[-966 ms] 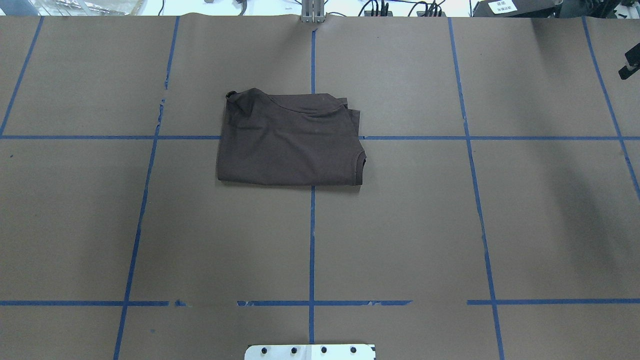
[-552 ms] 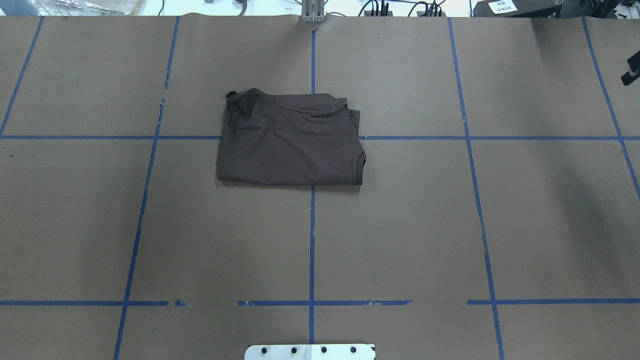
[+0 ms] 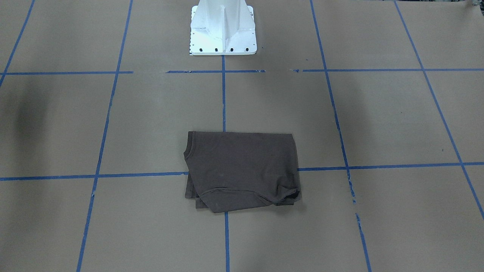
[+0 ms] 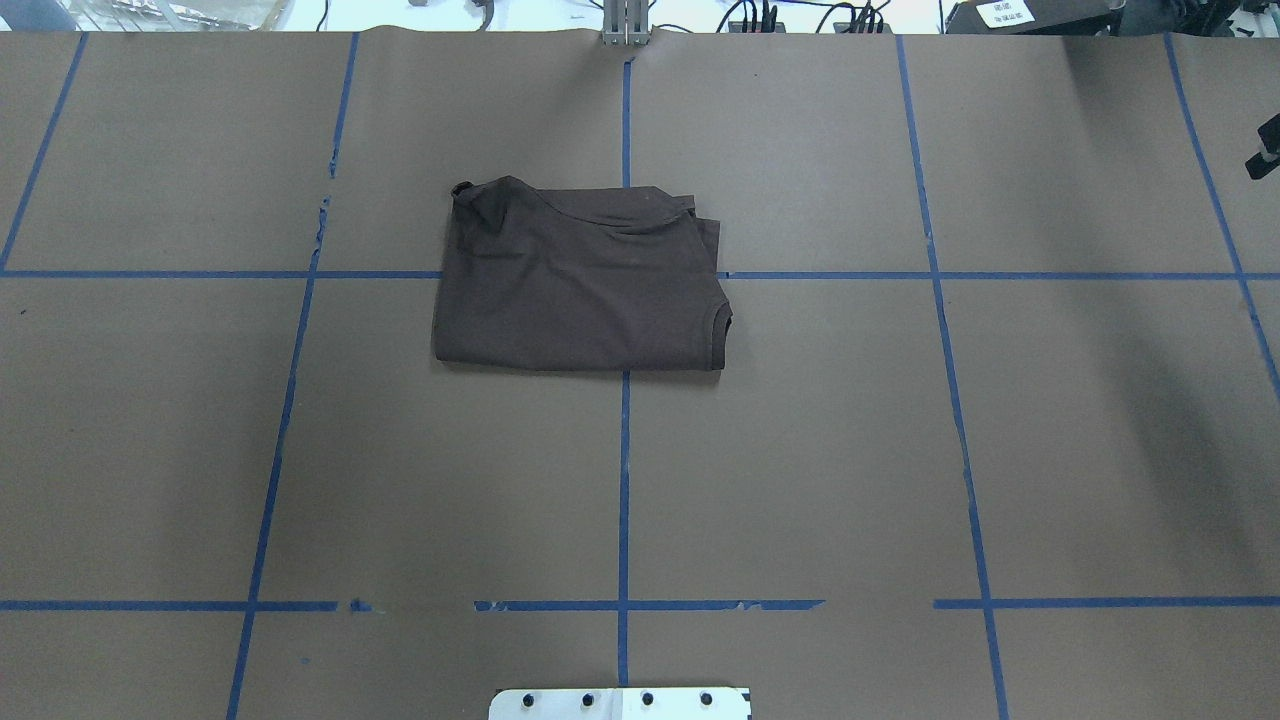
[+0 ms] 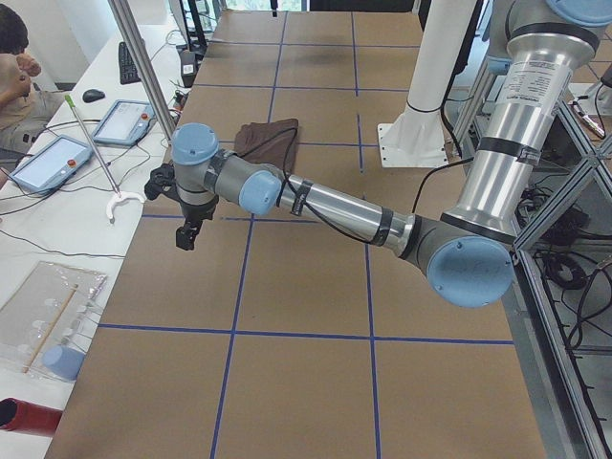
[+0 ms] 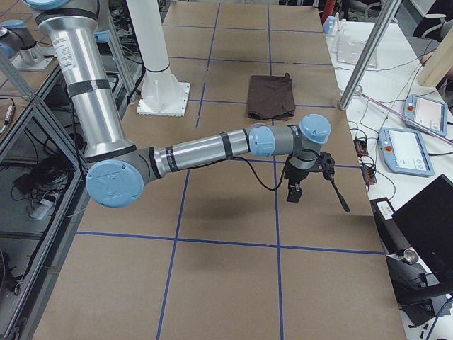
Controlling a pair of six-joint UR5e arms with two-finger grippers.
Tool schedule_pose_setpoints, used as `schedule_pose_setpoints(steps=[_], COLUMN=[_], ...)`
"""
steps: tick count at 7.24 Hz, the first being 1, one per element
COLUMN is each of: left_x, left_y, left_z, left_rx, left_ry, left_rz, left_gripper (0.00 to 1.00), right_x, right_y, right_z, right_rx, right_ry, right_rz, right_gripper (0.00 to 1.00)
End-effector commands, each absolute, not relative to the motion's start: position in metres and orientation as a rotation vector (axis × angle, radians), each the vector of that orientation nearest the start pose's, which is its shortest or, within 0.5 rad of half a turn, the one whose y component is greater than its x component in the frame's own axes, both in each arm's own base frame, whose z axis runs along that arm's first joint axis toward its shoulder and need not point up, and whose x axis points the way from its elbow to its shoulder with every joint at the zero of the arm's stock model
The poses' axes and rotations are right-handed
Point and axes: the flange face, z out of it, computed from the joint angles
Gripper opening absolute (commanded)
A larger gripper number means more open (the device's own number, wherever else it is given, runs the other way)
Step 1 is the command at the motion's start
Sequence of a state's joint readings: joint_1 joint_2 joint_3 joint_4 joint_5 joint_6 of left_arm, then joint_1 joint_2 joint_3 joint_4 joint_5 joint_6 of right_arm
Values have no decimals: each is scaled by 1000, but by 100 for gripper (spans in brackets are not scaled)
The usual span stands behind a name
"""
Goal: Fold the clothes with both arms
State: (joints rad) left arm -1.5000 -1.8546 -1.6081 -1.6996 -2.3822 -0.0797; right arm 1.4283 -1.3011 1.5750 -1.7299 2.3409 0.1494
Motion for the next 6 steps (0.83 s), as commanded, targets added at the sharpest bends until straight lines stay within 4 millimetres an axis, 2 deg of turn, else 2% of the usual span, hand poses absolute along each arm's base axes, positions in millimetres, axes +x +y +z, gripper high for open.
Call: schedule_pose_setpoints(steps=[1,2,3,4,6], left_x=[-14,-10,-2,2,9], left_y=[-594,-588,-590,-592,-592], left_z=[457,474,470,475,473], left_rx=[355,333,333,326,325], left_ry=[910,912,916,917,917], left_rz=[195,194,208,212,225], left_gripper=[100,100,100,100,100], right_x=[-18,-11,-1,-2,-2], right_y=[-587,-573,-566,-565,-565], right_z=[518,488,479,474,480], right_rx=[23,76,94,102,92], right_ry=[-777,-790,-791,-788,-784], right_rz=[-51,-62,-44,-44,-41], right_gripper=[100,100,100,100,100])
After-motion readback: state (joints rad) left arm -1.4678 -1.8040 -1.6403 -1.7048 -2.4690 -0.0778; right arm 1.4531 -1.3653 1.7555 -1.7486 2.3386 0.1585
